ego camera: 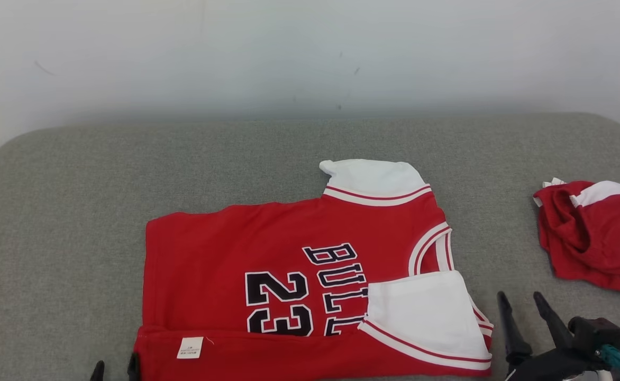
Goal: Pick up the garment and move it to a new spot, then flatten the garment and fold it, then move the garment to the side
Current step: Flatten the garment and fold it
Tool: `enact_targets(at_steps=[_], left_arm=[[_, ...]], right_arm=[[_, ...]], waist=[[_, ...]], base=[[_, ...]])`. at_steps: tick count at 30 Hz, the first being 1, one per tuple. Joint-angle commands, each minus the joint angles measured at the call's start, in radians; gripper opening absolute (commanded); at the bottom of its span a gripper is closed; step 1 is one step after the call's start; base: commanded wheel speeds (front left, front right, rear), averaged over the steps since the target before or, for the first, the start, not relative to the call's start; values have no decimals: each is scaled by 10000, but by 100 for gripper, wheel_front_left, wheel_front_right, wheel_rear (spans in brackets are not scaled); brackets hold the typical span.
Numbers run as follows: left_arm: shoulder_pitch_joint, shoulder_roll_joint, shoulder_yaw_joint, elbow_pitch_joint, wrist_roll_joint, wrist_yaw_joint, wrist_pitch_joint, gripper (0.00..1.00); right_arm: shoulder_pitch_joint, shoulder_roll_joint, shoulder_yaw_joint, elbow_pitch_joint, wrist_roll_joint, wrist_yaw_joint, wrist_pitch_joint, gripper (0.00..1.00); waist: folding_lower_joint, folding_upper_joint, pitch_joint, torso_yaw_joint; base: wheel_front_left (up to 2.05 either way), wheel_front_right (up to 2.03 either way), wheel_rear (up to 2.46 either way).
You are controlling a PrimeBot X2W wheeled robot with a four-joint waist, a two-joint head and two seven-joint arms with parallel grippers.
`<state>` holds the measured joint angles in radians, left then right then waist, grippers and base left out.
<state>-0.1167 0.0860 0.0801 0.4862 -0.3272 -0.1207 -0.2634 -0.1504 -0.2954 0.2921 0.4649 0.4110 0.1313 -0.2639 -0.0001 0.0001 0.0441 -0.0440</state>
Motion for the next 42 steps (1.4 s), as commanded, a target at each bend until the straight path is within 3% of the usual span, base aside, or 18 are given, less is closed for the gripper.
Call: enact_targets(at_steps=[1, 9, 20, 34, 42], left_arm=[[130, -29, 178, -223, 402, 63, -5, 100], [-503, -224, 554, -1129, 1700, 129, -5, 100], [-2366, -64, 232, -661, 2139, -57, -5, 100], [-5342, 1220, -1335, 1734, 1050, -96, -6, 100], [-6511, 1572, -2072, 2822, 140, -98, -5, 100]], right_arm=[[146, 186, -372, -238, -462, -10, -8, 100], [-293, 1074, -1707, -1471, -2166, -10, -6, 100], [-1641, 1603, -1560, -1705, -2713, -10, -6, 100], [-2226, 1739, -1215, -1679, -2522, -10, -6, 100], [-2386, 1891, -1094, -1788, -2449, -10, -6, 100]], waist=[[1, -1, 11, 19], [1, -1, 379, 111], [1, -1, 1546, 197], [1, -1, 2503, -141], [1, -1, 2934, -433]], base=[[0, 0, 0], [0, 0, 0], [0, 0, 0], [0, 0, 0], [0, 0, 0]])
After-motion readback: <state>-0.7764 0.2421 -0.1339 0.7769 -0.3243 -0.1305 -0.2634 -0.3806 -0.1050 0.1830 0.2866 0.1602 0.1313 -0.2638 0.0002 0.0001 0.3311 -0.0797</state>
